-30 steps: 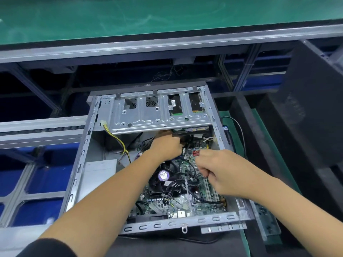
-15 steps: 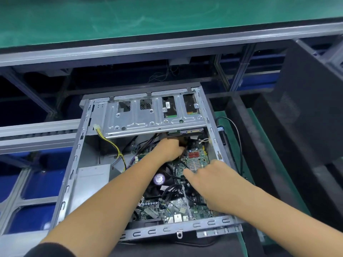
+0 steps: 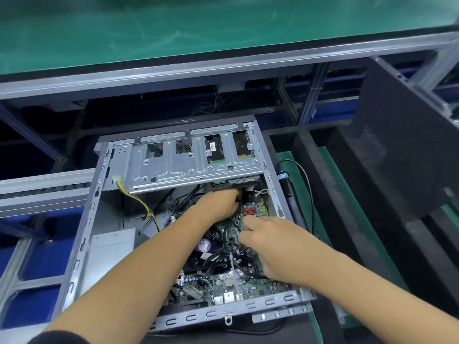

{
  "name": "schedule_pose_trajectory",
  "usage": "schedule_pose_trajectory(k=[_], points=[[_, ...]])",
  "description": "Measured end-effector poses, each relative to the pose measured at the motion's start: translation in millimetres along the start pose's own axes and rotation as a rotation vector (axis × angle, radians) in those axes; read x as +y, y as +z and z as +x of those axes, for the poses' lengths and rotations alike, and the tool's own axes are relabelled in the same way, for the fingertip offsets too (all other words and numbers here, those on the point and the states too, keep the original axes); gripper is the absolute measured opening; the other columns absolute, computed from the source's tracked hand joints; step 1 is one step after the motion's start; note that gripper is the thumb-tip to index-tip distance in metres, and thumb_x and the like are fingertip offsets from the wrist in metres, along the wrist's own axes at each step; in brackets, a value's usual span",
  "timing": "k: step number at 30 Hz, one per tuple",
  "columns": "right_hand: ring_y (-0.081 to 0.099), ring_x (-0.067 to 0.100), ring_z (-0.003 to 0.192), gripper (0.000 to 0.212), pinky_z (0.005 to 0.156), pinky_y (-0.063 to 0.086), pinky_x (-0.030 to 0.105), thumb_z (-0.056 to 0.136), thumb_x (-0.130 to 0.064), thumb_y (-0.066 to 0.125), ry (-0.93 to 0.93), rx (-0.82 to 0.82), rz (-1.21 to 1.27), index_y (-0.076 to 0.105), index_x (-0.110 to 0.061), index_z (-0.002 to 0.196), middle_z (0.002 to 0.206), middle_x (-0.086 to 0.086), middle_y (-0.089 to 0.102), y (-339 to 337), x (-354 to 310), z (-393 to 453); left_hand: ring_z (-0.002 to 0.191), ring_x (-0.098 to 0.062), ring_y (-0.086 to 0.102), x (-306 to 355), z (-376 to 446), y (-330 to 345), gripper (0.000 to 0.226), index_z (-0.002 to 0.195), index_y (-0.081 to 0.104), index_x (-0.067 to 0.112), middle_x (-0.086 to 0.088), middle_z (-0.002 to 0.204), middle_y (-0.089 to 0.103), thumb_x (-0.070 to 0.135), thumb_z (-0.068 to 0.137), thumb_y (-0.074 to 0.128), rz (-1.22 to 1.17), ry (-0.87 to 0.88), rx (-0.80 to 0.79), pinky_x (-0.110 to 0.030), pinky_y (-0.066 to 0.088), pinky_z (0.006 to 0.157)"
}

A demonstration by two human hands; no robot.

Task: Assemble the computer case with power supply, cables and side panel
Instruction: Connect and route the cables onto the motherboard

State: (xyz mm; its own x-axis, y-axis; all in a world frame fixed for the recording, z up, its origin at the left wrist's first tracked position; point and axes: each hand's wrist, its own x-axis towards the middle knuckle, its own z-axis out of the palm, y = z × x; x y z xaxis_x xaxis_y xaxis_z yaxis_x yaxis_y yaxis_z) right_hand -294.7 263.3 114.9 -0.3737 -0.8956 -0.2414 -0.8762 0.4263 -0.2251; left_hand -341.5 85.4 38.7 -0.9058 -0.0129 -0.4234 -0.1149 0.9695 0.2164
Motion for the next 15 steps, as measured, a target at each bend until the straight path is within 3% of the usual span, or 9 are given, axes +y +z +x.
schedule_pose_trajectory(k=[3, 6, 9, 11, 15], points=[[0.042, 0.017, 0.073, 0.024, 0.064, 0.041, 0.031, 0.083, 0.005, 0.049, 0.019, 0.03, 0.065, 0.049, -0.015, 0.095, 0.099, 0.001, 0.041, -2, 2, -1, 0.073, -0.025, 0.049, 2, 1, 2, 0.024, 0.117, 0.055, 0.015, -0.003, 0.082, 0.052, 0.016, 0.098, 0.041, -0.034, -0.043, -0.042, -0.03, 0.036, 0.058], [0.048, 0.019, 0.075, 0.022, 0.066, 0.044, 0.033, 0.09, 0.0, 0.05, 0.03, 0.077, 0.104, 0.055, -0.014, 0.106, 0.107, 0.0, 0.043, -2, 4, 0, 0.063, -0.021, 0.043, 9, 3, -1, 0.021, 0.11, 0.056, 0.012, -0.001, 0.071, 0.046, 0.011, 0.094, 0.041, -0.035, -0.1, -0.096, -0.029, 0.034, 0.055], [0.053, 0.019, 0.082, 0.027, 0.073, 0.047, 0.033, 0.092, -0.003, 0.05, 0.031, 0.092, 0.136, 0.054, -0.015, 0.116, 0.111, 0.0, 0.045, -3, 3, 1, 0.059, -0.016, 0.039, 8, 5, -5, 0.016, 0.084, 0.053, 0.01, -0.001, 0.07, 0.046, 0.014, 0.094, 0.041, -0.074, -0.151, -0.138, -0.027, 0.032, 0.054], [0.053, 0.018, 0.085, 0.031, 0.074, 0.045, 0.03, 0.092, -0.002, 0.05, 0.038, 0.103, 0.155, 0.053, -0.016, 0.119, 0.112, 0.0, 0.047, -3, 4, 1, 0.058, -0.017, 0.039, 4, 4, 0, 0.027, 0.07, 0.048, 0.01, -0.002, 0.066, 0.045, 0.016, 0.095, 0.041, -0.114, -0.16, -0.103, -0.027, 0.029, 0.051], [0.052, 0.017, 0.089, 0.035, 0.078, 0.045, 0.03, 0.092, 0.001, 0.05, 0.049, 0.137, 0.2, 0.052, -0.016, 0.121, 0.111, -0.001, 0.049, -3, 4, 3, 0.061, -0.019, 0.04, -7, -3, 9, 0.027, 0.067, 0.045, 0.005, -0.002, 0.06, 0.037, 0.009, 0.094, 0.043, -0.221, -0.23, 0.035, -0.027, 0.029, 0.052]])
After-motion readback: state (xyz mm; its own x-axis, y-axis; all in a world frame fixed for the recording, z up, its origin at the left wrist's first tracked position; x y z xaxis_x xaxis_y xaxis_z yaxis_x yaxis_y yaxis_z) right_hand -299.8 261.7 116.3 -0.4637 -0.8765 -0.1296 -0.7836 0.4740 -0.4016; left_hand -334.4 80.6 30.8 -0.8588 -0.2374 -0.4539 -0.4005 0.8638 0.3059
